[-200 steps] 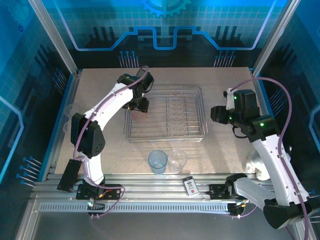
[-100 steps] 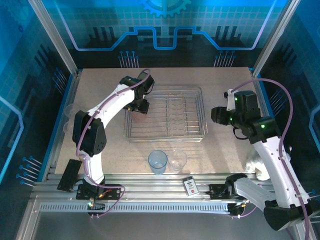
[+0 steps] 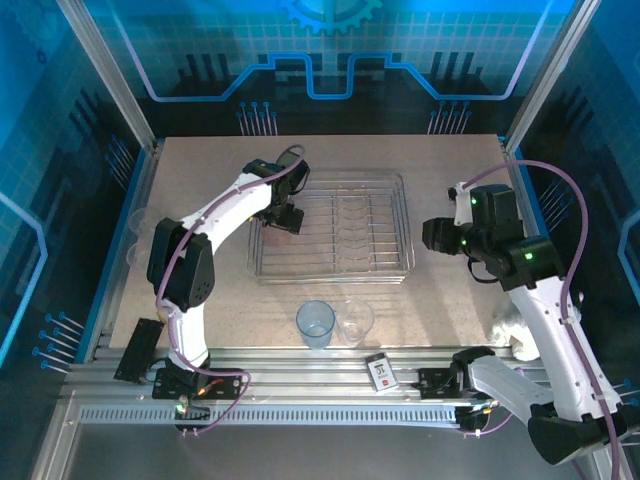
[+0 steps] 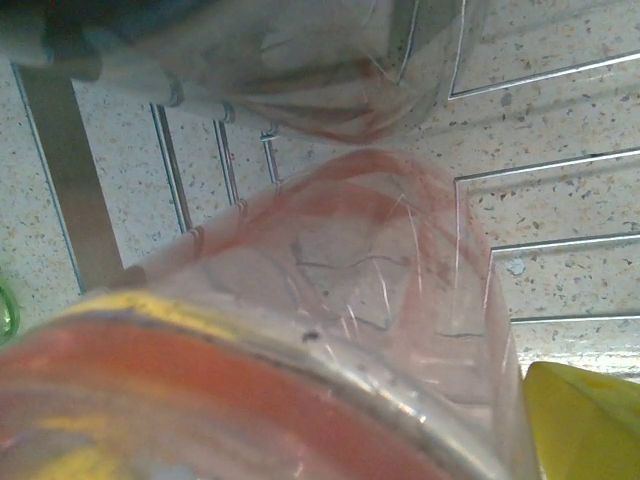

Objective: Load the cups into the dish rack

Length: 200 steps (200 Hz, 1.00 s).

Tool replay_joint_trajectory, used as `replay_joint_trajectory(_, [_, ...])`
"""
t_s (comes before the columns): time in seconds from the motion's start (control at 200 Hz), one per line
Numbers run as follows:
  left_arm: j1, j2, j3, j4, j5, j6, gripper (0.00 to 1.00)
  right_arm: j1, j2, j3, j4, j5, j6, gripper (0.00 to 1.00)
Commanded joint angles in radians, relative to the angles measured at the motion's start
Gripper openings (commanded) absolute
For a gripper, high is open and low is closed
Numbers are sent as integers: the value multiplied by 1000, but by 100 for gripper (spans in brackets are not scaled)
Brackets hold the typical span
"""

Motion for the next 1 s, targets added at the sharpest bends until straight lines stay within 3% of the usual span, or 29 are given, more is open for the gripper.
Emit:
replay_joint_trajectory(0.0, [9,-62,-23,21,-58,-9,99,-14,25,42,-50,-62,6,54])
replay_joint_trajectory(0.225, [11,-198,-88,76,-43,-48,99,-5,97,76,-67,-222,26,54])
replay_joint_trajectory(0.395, [14,-365,-191,160,-40,-75,99,73,156,118,-88,-243,19,54])
replay_joint_trajectory(0.781, [48,-887,-623,484,-2,-138,99,451,407,317,-225,-173,-134,55])
replay_joint_trajectory(0.996, [87,-1134,-812,535,-56,-285,99,624,584,413,-311,-143,-246,55])
